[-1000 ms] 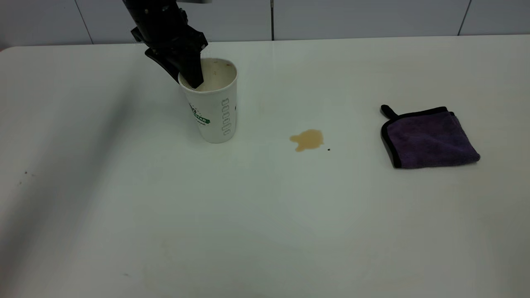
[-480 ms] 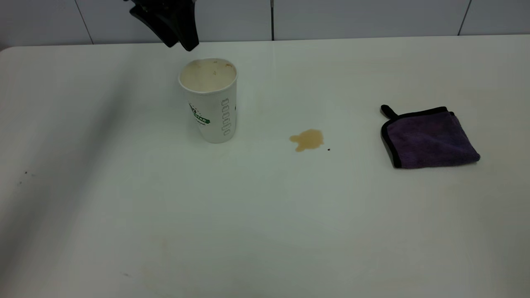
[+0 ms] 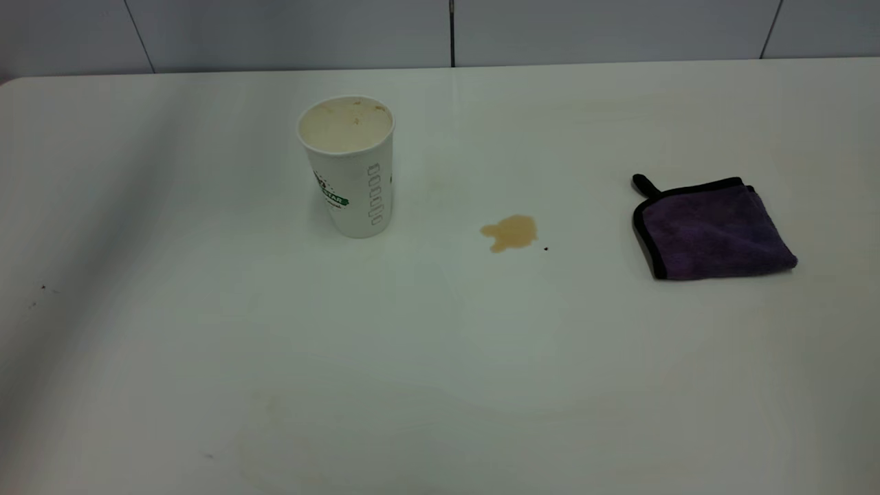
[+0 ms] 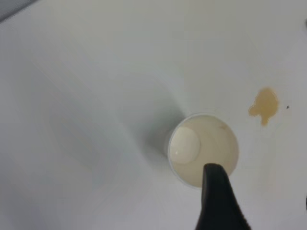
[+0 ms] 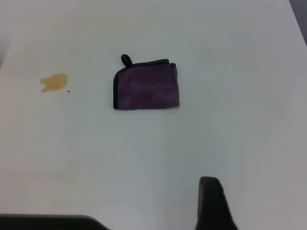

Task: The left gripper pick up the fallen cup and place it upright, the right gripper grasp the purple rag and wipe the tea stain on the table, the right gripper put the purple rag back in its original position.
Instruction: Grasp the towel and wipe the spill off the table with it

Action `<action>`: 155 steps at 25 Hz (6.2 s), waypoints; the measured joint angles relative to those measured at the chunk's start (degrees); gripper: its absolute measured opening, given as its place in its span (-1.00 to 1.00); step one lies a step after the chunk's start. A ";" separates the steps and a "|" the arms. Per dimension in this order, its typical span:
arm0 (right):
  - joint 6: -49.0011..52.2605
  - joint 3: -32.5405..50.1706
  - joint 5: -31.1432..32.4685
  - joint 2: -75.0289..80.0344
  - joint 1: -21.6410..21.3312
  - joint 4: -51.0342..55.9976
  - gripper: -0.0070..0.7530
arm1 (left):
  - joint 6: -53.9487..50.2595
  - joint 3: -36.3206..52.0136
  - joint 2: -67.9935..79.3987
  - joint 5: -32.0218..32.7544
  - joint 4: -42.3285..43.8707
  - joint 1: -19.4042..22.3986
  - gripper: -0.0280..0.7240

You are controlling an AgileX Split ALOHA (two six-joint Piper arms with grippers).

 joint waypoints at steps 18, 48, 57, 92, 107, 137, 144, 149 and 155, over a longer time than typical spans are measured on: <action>0.00 0.00 0.00 0.00 0.00 0.00 0.33 | -6.30 40.14 -47.35 0.04 4.44 0.00 0.34; 0.00 0.00 0.00 0.00 0.00 0.00 0.33 | -14.40 98.73 -96.28 -3.34 15.01 -0.05 0.34; 0.00 0.00 0.00 0.00 0.00 0.00 0.33 | -14.45 98.73 -108.33 -2.91 15.34 8.82 0.34; 0.00 0.00 0.00 0.00 0.00 0.11 0.33 | -14.45 98.73 -123.18 -1.44 15.34 13.04 0.34; -10.87 -0.61 -8.56 20.07 0.00 10.38 0.61 | -14.45 98.73 -123.18 -1.44 15.34 13.04 0.34; -30.37 -31.77 -37.98 111.78 10.69 16.26 0.59 | -14.59 98.73 -123.18 -1.38 15.34 13.04 0.34; -15.45 -45.11 -36.72 125.81 10.70 -1.24 0.58 | -14.59 98.73 -123.18 -1.38 15.34 13.04 0.34; -14.13 -54.91 -33.24 133.44 10.70 -3.64 0.58 | -14.59 98.73 -123.18 -1.38 15.34 13.04 0.34; -13.92 -64.80 -28.15 141.70 9.94 -4.18 0.58 | -14.59 98.73 -123.18 -1.38 15.34 13.04 0.34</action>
